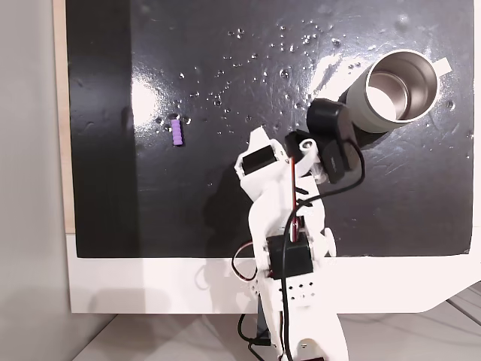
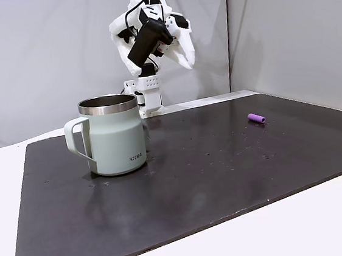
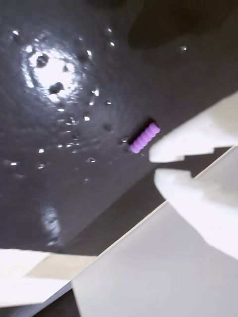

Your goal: Grasp a pengrip and put it in the cup.

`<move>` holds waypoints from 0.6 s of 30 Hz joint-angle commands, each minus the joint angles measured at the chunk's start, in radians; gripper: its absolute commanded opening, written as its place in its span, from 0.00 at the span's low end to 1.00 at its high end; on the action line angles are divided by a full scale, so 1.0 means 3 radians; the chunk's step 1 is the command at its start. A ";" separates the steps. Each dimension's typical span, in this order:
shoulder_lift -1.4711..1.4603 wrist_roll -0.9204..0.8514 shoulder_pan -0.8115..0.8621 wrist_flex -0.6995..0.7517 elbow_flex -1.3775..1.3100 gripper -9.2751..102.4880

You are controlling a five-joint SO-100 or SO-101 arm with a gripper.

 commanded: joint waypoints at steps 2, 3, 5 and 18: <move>-0.0593 -0.0164 -0.0312 0.0322 -0.0839 0.08; -0.0741 -0.0179 -0.0358 0.0409 -0.1012 0.08; -0.1028 -0.0245 -0.0465 0.0588 -0.1360 0.08; -0.2015 -0.1043 -0.0936 0.1156 -0.2628 0.08</move>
